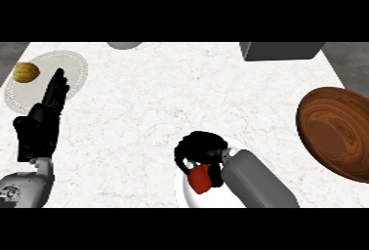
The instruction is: Pick the bell pepper from the plate and place it in the bowl
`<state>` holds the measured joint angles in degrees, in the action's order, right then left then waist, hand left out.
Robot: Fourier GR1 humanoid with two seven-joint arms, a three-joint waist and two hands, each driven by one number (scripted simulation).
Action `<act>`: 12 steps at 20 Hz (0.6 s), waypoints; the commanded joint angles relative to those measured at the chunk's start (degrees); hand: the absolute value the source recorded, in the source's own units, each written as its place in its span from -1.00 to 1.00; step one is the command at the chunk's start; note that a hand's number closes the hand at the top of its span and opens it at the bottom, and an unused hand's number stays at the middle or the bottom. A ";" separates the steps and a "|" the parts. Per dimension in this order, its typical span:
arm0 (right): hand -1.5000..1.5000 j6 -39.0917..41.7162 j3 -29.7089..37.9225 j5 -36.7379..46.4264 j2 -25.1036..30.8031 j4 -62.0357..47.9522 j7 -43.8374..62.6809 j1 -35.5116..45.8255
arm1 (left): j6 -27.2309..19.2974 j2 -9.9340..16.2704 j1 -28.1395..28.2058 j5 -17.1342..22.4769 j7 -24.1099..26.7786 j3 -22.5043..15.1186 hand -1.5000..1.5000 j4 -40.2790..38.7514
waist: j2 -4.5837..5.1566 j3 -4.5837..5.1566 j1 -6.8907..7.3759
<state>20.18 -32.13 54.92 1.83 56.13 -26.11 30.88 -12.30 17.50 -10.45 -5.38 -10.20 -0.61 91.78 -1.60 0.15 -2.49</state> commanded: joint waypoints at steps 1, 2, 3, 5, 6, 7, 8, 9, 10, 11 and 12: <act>1.00 -5.25 6.28 -0.35 -1.62 0.42 16.52 -9.70 | -1.16 0.77 1.72 -0.19 -0.37 2.02 0.00 -0.99 | -0.62 0.07 -5.28; 1.00 -7.47 6.08 -0.68 -1.76 2.96 18.86 -12.19 | -1.13 1.23 1.08 -0.02 -0.73 2.57 0.00 -0.74 | -0.69 -0.01 -5.15; 1.00 -8.79 5.94 -0.96 -1.78 5.97 21.98 -13.61 | -0.63 1.46 1.33 0.12 -1.01 2.41 0.00 -0.46 | -0.66 -0.03 -4.27; 1.00 -10.49 4.47 -3.43 -1.80 12.90 26.25 -17.04 | -0.38 1.36 1.23 0.53 -0.71 2.44 0.00 0.27 | -0.91 -0.03 -3.80; 1.00 -12.79 4.99 -5.33 -1.80 16.05 27.37 -19.31 | -1.13 1.16 1.29 0.08 -0.07 2.87 0.00 -1.07 | -0.53 -0.04 -4.27; 1.00 -15.14 5.47 -7.45 -1.81 19.73 29.08 -20.70 | -0.68 0.25 2.59 0.22 -0.26 1.45 0.00 0.38 | -0.73 -0.12 -3.48; 1.00 -17.64 3.85 -8.76 -1.81 23.17 29.61 -23.27 | -0.51 1.18 2.27 0.12 -0.19 2.20 0.00 -0.02 | -0.76 -0.15 -3.68; 1.00 -18.89 4.15 -9.51 -1.82 27.59 31.47 -23.32 | -0.91 0.57 2.70 -0.23 -0.13 1.66 0.00 0.14 | -0.90 -0.11 -3.85; 1.00 -21.18 2.48 -10.00 -1.82 31.03 33.04 -25.85 | -0.51 0.44 3.15 0.11 0.21 1.54 0.00 0.08 | -0.68 -0.09 -3.46; 1.00 -22.63 2.23 -10.40 -1.82 34.64 35.24 -26.99 | -0.88 0.74 3.04 0.02 -0.26 2.13 0.00 0.06 | -0.78 -0.08 -3.66; 1.00 -23.43 1.59 -10.48 -1.82 38.82 38.67 -26.64 | 0.04 0.70 3.45 0.39 0.58 1.50 0.00 0.77 | -0.75 -0.02 -3.03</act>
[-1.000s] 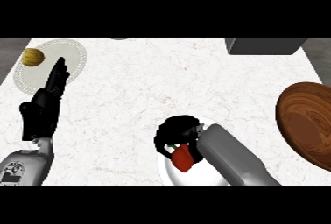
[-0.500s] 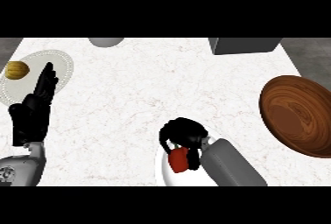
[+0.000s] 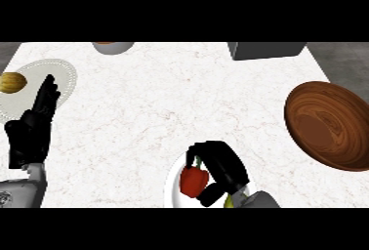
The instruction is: Pick the bell pepper from the plate and place it in the bowl
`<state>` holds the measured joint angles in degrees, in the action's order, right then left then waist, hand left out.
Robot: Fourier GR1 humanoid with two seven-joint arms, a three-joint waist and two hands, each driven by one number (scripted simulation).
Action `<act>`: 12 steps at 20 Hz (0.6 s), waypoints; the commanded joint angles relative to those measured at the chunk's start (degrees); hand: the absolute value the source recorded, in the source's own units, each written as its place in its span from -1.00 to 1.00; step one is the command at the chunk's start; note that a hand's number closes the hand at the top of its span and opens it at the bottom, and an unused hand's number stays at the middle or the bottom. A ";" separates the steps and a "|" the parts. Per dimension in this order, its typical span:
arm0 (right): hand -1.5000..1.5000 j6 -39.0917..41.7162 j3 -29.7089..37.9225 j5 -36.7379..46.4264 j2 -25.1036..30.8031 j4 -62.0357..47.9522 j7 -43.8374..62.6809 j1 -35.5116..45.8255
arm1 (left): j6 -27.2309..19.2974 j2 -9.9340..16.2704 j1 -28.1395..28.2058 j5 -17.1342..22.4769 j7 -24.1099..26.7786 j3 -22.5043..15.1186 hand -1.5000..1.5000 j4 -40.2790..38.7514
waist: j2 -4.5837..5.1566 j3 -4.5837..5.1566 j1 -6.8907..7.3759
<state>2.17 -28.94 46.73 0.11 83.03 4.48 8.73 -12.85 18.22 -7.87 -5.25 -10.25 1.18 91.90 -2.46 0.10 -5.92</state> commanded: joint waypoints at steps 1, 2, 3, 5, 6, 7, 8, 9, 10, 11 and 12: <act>1.00 -7.71 -2.60 -1.80 -0.10 14.82 9.26 -7.83 | 0.46 1.05 0.18 0.68 -0.67 1.22 0.00 0.91 | -0.04 -0.02 -0.09; 1.00 -8.89 -3.41 0.81 -0.10 18.79 11.98 -8.65 | 0.66 0.55 0.16 0.84 0.83 1.12 0.00 -0.84 | 0.48 0.12 -0.30; 1.00 -9.18 -3.05 2.35 -0.10 22.32 14.18 -11.18 | 0.10 0.47 0.57 -0.07 0.38 0.61 0.00 -0.01 | 0.45 0.08 -0.24; 1.00 -10.19 -4.69 7.97 -0.10 28.68 20.70 -13.81 | 0.11 0.05 -0.21 -0.23 -0.21 0.01 0.00 0.43 | 0.77 0.10 0.47; 1.00 -11.10 -5.97 11.64 -0.10 31.34 22.52 -16.75 | 0.83 -0.28 1.64 0.04 1.43 -0.72 0.00 1.78 | 0.93 0.09 1.67; 1.00 -8.62 -6.79 13.69 0.26 35.37 26.27 -17.45 | 1.49 0.25 -0.34 0.67 -0.04 -0.33 0.00 1.62 | 0.97 0.12 1.35; 1.00 -8.89 -5.72 15.12 0.33 39.25 27.79 -17.61 | -0.12 -0.64 0.37 -0.40 1.49 -0.25 0.00 1.24 | 1.45 0.06 2.61; 1.00 -7.77 -7.48 15.43 1.43 43.94 29.28 -21.65 | 1.44 0.43 -0.84 0.38 -0.74 -0.19 0.00 2.06 | 1.50 0.00 2.78; 1.00 -6.43 -6.87 16.52 2.01 47.51 31.08 -22.02 | 1.99 -0.55 -1.81 0.87 0.11 -0.62 0.00 -1.04 | 1.81 0.02 2.71; 1.00 -5.79 -7.06 17.02 2.13 49.57 32.34 -23.14 | 1.62 -0.50 -3.14 -0.77 -1.17 -1.79 0.00 0.95 | 2.04 -0.06 4.04; 1.00 -6.85 -5.20 16.59 1.81 50.65 32.11 -22.75 | 3.43 0.22 -2.31 1.62 1.90 0.36 0.00 -1.08 | 2.22 -0.05 4.58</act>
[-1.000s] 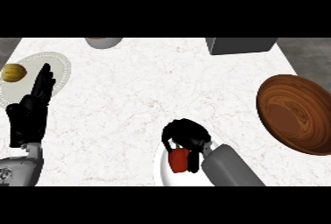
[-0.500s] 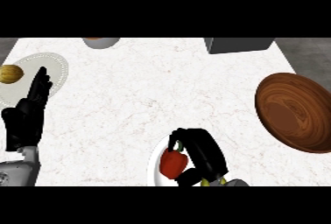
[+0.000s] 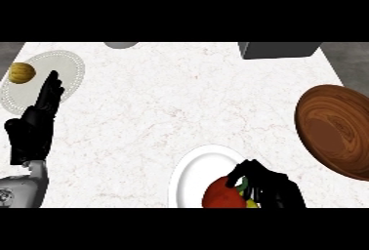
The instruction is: Pick the bell pepper from the plate and place it in the bowl
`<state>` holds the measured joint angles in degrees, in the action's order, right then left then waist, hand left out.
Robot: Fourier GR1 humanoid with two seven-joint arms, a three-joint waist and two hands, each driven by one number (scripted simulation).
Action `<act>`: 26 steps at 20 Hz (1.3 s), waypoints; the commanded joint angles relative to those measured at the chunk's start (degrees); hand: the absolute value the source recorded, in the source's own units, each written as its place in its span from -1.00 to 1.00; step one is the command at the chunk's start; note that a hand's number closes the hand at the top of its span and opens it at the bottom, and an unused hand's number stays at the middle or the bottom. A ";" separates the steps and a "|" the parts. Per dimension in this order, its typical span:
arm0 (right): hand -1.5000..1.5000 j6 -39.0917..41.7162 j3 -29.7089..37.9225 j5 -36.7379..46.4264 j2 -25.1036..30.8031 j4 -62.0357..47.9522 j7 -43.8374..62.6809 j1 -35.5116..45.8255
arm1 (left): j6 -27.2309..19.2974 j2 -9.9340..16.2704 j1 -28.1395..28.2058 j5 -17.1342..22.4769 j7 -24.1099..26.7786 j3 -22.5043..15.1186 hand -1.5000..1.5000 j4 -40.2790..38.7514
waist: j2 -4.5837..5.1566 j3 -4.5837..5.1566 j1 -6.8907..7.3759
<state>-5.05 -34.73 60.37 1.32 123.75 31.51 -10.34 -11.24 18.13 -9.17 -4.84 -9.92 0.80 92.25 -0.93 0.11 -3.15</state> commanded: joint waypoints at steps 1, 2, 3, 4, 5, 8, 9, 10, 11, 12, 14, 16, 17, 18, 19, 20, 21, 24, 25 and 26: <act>1.00 1.68 2.31 0.84 1.99 12.94 4.97 -4.67 | 1.82 -0.33 -1.87 0.48 1.18 -0.22 0.00 -1.64 | 0.76 -0.09 2.02; 1.00 0.03 1.95 1.31 2.44 14.13 4.90 -7.23 | 1.60 0.67 -2.90 0.21 -3.47 0.23 0.00 1.56 | 0.69 -0.13 2.21; 1.00 0.70 6.26 -0.86 2.46 13.19 4.30 -4.33 | 0.40 -2.31 0.35 -1.43 1.22 -2.01 0.00 0.40 | 0.85 -0.12 2.67; 1.00 1.26 10.14 -5.14 3.73 14.50 3.27 -4.87 | 0.92 -1.26 -2.93 -0.78 -1.42 -0.77 0.00 0.91 | 0.89 -0.14 2.65; 1.00 3.05 15.54 -7.21 2.60 13.35 4.60 0.14 | 0.25 -1.85 -0.69 -2.41 -0.10 -2.14 0.00 1.60 | 0.98 -0.14 3.06; 1.00 -1.61 23.78 -14.65 5.61 8.74 -3.89 -1.24 | 2.13 -0.97 -5.49 -0.86 -2.16 -0.04 0.00 -1.45 | 1.01 -0.16 2.77; 1.00 -0.49 31.75 -19.99 7.18 6.66 -4.46 2.15 | 1.51 -1.97 -1.54 -0.65 0.25 -0.85 0.00 0.36 | 1.14 -0.21 3.23; 1.00 -0.89 33.04 -18.72 7.00 5.51 -3.99 4.81 | 2.11 -1.59 -1.94 -0.81 -1.33 -0.92 0.00 1.37 | 1.03 -0.17 3.25; 1.00 -0.77 37.15 -25.35 8.52 4.42 -6.97 4.48 | 1.28 -2.66 -0.67 -1.04 2.17 -0.86 0.00 -0.39 | 1.09 -0.19 3.12; 1.00 -3.57 36.38 -24.63 7.43 0.16 -10.23 3.18 | 2.73 -1.09 1.20 -1.02 -2.76 -1.29 0.00 6.49 | 0.89 -0.20 3.42; 1.00 -2.41 43.22 -25.10 11.55 -4.19 -11.09 8.19 | 1.57 -2.20 -2.12 -1.90 -1.50 -0.86 0.00 0.76 | 1.07 -0.17 3.15; 1.00 -2.10 48.05 -27.47 15.11 -8.75 -14.83 9.32 | 1.84 -2.13 -1.53 -1.86 -1.02 -0.81 0.00 2.33 | 1.02 -0.17 3.27; 1.00 -4.09 49.11 -28.03 14.97 -11.41 -18.97 7.94 | 2.42 -2.49 -1.51 -1.09 -0.41 -0.43 0.00 0.94 | 1.02 -0.17 3.11; 1.00 -3.60 49.84 -27.68 16.31 -15.66 -19.22 11.17 | 3.37 -1.38 -5.02 -0.38 0.20 1.20 0.00 -2.11 | 1.13 -0.15 3.12; 1.00 -2.88 51.65 -26.23 19.08 -17.18 -18.72 12.73 | 3.29 -1.52 -0.87 -0.72 -2.28 -0.22 0.00 3.95 | 1.00 -0.17 3.76; 1.00 -4.24 50.99 -25.00 18.93 -20.15 -21.74 12.23 | 1.33 -3.62 -5.69 -2.75 -1.85 -1.26 0.00 -1.74 | 1.16 -0.16 3.09; 1.00 -6.70 50.34 -20.92 19.04 -23.41 -23.00 12.33 | 1.80 -3.08 -3.22 -2.65 2.46 -0.66 0.00 -2.48 | 1.27 -0.15 3.46; 1.00 -9.35 53.83 -20.26 22.48 -33.31 -28.11 15.36 | 1.06 -3.37 -4.33 -3.17 -1.44 -0.85 0.00 0.53 | 1.16 -0.20 3.75; 1.00 -11.10 54.55 -21.04 22.33 -37.57 -31.45 15.98 | 3.04 -2.49 -3.82 -1.59 -1.54 -0.03 0.00 0.69 | 1.13 -0.19 3.76; 1.00 -13.42 54.26 -18.03 22.47 -42.09 -30.91 18.56 | 0.30 -5.66 -4.57 -4.10 -0.69 -2.77 0.00 -0.74 | 1.32 -0.21 3.98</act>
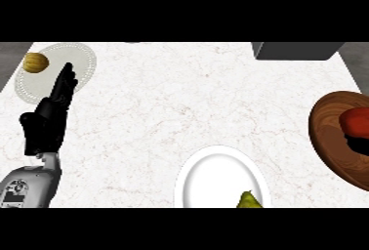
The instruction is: Pick the bell pepper from the plate and place it in the bowl
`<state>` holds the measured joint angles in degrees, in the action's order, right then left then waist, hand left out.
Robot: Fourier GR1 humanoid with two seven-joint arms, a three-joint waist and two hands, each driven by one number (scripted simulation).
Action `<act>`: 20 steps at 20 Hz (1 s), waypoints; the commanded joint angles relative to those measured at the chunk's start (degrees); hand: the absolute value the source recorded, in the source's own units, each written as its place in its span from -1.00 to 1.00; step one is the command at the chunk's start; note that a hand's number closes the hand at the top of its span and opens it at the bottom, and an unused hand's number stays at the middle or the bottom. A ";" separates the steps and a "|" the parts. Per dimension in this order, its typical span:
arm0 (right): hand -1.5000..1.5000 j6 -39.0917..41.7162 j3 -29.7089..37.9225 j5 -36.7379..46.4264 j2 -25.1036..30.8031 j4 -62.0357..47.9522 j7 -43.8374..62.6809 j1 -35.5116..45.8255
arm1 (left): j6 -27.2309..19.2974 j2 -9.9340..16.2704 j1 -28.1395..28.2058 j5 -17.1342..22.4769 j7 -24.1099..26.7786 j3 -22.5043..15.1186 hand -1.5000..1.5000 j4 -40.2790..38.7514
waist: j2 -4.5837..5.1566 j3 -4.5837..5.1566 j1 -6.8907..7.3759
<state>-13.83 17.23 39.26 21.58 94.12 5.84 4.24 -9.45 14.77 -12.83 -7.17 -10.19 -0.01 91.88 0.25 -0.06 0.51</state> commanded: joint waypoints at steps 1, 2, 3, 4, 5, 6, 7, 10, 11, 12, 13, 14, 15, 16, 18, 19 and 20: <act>1.00 -4.08 4.05 0.29 3.73 -17.73 -6.67 8.22 | -0.32 -0.24 -2.18 -1.51 0.72 0.17 0.00 -3.26 | 0.14 -0.01 0.26; 1.00 -6.74 3.28 2.78 3.18 -22.98 -7.79 9.71 | 1.28 -0.22 -0.85 0.70 -0.96 0.13 0.00 0.32 | 0.17 -0.05 0.98; 1.00 -6.56 3.38 1.94 2.96 -22.01 -9.45 7.24 | 2.64 1.24 3.63 0.97 -3.40 0.25 0.00 6.77 | -0.18 -0.01 0.49; 1.00 -3.62 6.33 -1.06 7.62 -27.95 -10.72 12.41 | 0.13 -0.93 1.26 -1.61 1.54 -0.63 0.00 -0.35 | 0.05 0.00 0.36; 1.00 -4.19 7.22 -4.58 5.56 -31.54 -12.35 14.27 | -0.36 -1.85 -1.13 -1.25 -2.86 -1.07 0.00 1.44 | 0.05 -0.05 0.44; 1.00 -6.16 7.11 -4.37 3.39 -35.54 -12.38 15.74 | 1.07 -1.45 2.34 -0.60 0.16 -1.65 0.00 2.70 | 0.19 -0.08 1.25; 1.00 -2.05 8.55 -7.42 5.59 -38.04 -13.82 16.03 | 0.75 -0.42 -1.07 -0.62 -0.40 0.26 0.00 0.17 | 0.25 -0.08 0.73; -1.00 0.67 8.33 -8.46 6.86 -48.19 -17.58 22.04 | 1.84 0.12 -1.38 0.58 -0.84 1.30 0.00 0.05 | 0.34 -0.10 1.29; -1.00 0.42 9.60 -11.34 5.16 -49.14 -22.44 20.66 | 0.04 -0.94 -2.90 -1.56 -1.71 0.31 0.00 -1.44 | 0.32 -0.13 0.70; -1.00 3.71 11.89 -14.33 7.72 -50.55 -25.54 20.56 | 0.41 -1.44 2.16 -1.55 0.23 -0.89 0.00 1.80 | 0.16 -0.13 0.98; -1.00 1.78 10.83 -13.50 5.46 -53.08 -29.47 20.24 | 2.38 0.78 -1.88 -0.33 -3.72 0.74 0.00 1.45 | 0.21 -0.14 0.83; -1.00 5.11 11.45 -14.37 8.48 -55.43 -29.92 22.96 | 0.59 -0.79 -0.80 -2.46 -3.99 -1.23 0.00 3.82 | 0.12 -0.12 0.90; -1.00 4.31 12.16 -15.30 7.31 -57.72 -31.37 25.70 | 0.84 -0.99 -3.12 -1.28 0.37 0.60 0.00 -2.97 | 0.55 -0.14 0.94; -1.00 5.23 14.05 -17.69 7.33 -58.28 -36.39 22.62 | 0.49 -1.45 -1.74 -1.31 -1.42 0.11 0.00 0.49 | 0.24 -0.13 0.63; -1.00 4.90 15.32 -18.41 9.30 -61.98 -37.34 26.23 | 1.33 -0.30 1.94 -1.01 2.56 1.64 0.00 -0.59 | 0.17 -0.06 0.75; -1.00 4.77 14.80 -18.92 8.39 -60.24 -36.16 27.03 | 1.33 -1.37 2.33 -0.86 3.26 1.22 0.00 -1.20 | 0.00 -0.01 0.32; -1.00 5.51 16.65 -20.76 9.03 -61.55 -38.37 25.03 | 1.20 -0.95 0.33 -1.75 -3.10 0.29 0.00 3.41 | -0.08 -0.04 0.23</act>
<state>-9.61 31.06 22.32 29.69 36.59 -27.67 28.51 -8.29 13.91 -12.59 -8.27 -10.39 0.61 92.40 0.37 -0.10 1.12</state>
